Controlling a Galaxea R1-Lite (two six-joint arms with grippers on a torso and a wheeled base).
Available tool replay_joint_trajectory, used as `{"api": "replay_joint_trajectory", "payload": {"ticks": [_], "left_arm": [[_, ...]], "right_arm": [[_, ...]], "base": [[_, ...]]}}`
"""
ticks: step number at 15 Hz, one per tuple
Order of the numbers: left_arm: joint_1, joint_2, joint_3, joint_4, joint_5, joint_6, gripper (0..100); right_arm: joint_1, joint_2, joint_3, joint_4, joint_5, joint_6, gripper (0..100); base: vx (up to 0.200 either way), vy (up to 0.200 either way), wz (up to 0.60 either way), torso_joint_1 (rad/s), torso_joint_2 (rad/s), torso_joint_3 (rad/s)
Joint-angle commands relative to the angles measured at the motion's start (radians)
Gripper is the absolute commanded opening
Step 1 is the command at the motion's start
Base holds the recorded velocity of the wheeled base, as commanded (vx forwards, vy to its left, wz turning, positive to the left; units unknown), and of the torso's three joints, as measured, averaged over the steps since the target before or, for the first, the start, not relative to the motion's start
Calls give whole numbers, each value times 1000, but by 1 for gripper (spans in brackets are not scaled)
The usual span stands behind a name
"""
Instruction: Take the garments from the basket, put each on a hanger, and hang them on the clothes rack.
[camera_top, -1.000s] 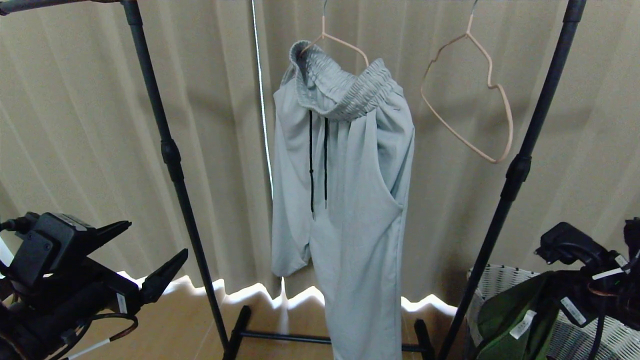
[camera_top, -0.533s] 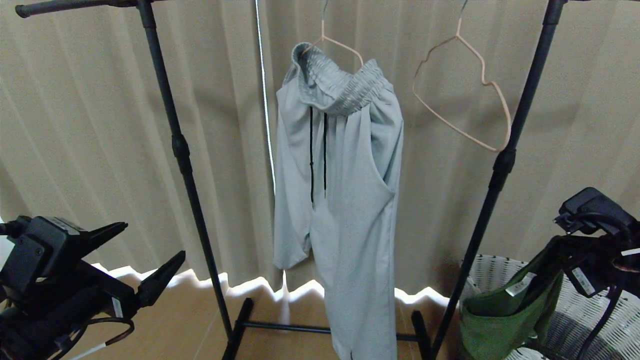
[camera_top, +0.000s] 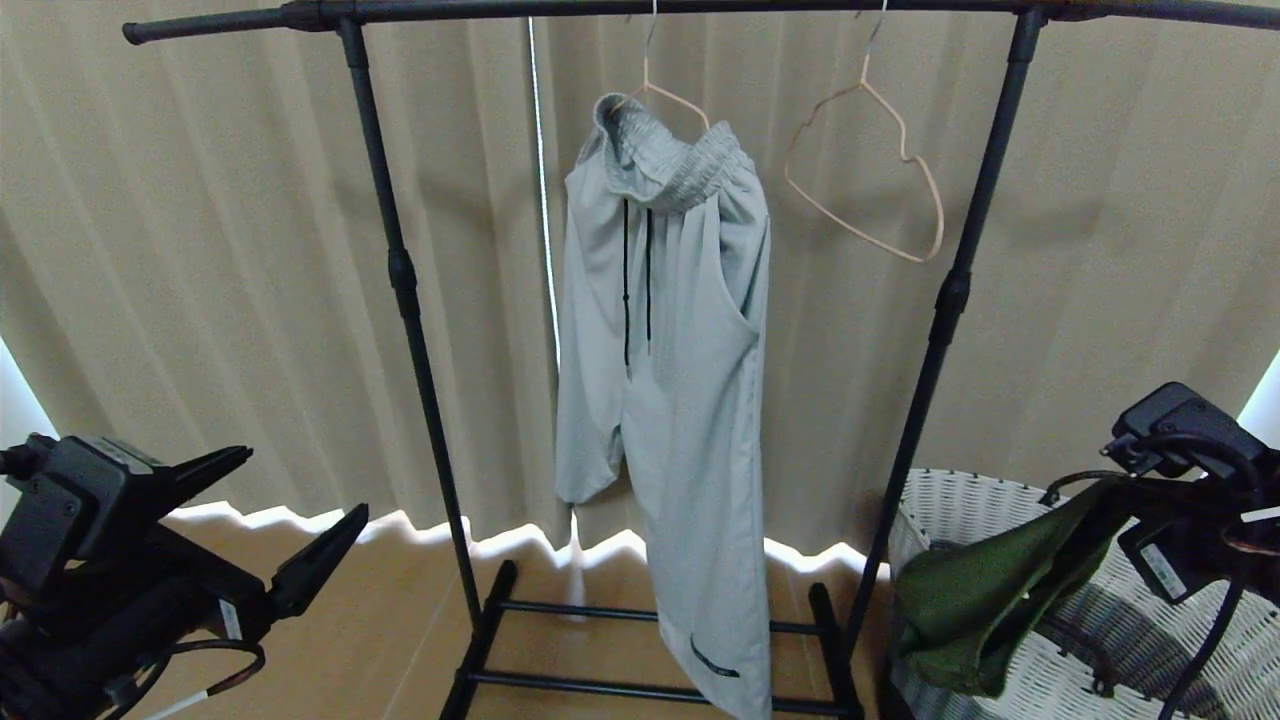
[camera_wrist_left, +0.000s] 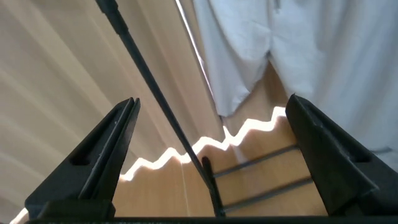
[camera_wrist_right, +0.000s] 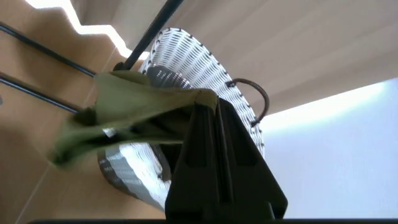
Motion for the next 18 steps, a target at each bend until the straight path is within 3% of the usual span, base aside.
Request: {"api": "replay_joint_trajectory", "payload": {"ticks": [1, 3, 4, 7, 8, 12, 18], "left_arm": [[-5, 3, -2, 1, -2, 0, 100], [-5, 3, -3, -1, -7, 0, 100], [-6, -11, -6, -1, -99, -3, 100], [-20, -6, -41, 1, -231, -37, 100], [-77, -1, -80, 2, -288, -44, 100], [-250, 8, -172, 13, -289, -58, 100], [-425, 203, -336, 30, -274, -63, 100]], "right_arm": [[35, 2, 3, 0, 0, 3, 0], [52, 2, 3, 0, 0, 14, 0], [124, 5, -14, 0, 0, 76, 0], [189, 37, -86, 0, 11, 103, 0], [225, 59, -134, 0, 23, 116, 0], [353, 50, -178, -1, 35, 304, 0], [370, 37, -227, -1, 88, 317, 0]], "base": [[0, 0, 0, 0, 0, 0], [0, 0, 0, 0, 0, 0], [0, 0, 0, 0, 0, 0], [0, 0, 0, 0, 0, 0], [0, 0, 0, 0, 0, 0], [0, 0, 0, 0, 0, 0], [0, 0, 0, 0, 0, 0]]}}
